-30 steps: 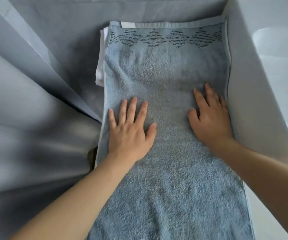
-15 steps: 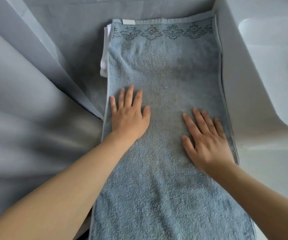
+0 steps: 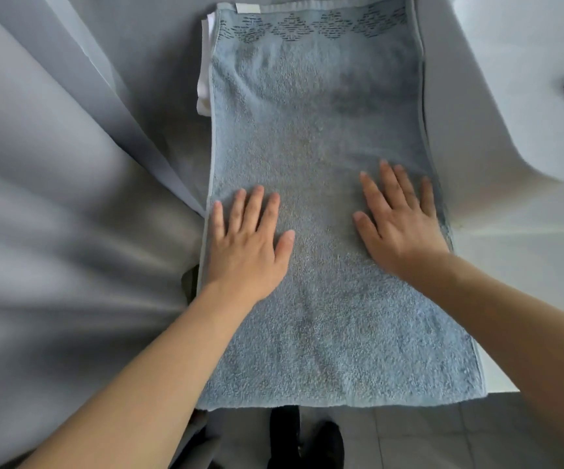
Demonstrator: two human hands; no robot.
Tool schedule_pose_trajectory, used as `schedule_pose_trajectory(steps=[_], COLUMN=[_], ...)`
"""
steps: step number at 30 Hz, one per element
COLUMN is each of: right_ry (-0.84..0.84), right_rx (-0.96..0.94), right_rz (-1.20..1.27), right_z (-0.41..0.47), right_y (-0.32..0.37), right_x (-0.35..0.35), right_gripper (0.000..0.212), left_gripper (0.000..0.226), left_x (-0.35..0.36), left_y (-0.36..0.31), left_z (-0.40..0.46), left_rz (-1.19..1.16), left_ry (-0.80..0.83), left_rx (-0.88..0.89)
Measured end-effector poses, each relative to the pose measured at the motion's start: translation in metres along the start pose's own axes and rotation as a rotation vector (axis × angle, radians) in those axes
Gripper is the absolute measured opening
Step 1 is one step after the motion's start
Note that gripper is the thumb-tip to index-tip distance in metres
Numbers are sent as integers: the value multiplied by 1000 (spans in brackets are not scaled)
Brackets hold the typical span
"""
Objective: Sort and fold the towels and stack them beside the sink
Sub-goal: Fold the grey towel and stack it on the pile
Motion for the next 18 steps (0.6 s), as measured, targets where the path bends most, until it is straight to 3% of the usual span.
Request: schedule_pose_trajectory(steps=[3, 6, 12, 14, 18], right_ry=[-48, 18, -39, -85, -22], right_rx=[-90, -189, 32, -18, -202], right_rz=[78, -14, 8, 68, -8], right_z=[-44, -83, -94, -100, -120], right_y=[19, 6, -25, -11, -11], right_x=[-2, 17, 11, 4, 20], right_gripper=[65, 65, 69, 66, 65], left_gripper=[73, 68, 75, 73, 68], left_x=[-4, 11, 0, -5, 14], left_y=[-22, -10, 19, -5, -26], left_z=[-17, -50, -59, -65, -89], left_rz=[-117, -69, -39, -61, -71], left_ry=[-44, 59, -2, -35, 84], left_rx=[65, 108, -97, -20, 125])
Point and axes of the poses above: each hand's wrist, its own z-axis towards the middle knuckle, its own x-axis out of the palm, y = z × x, the point moved 2 cm from there along z, towards the middle knuckle, and after that the axes turned 8 degrees about -z, right-handed, at the moved point
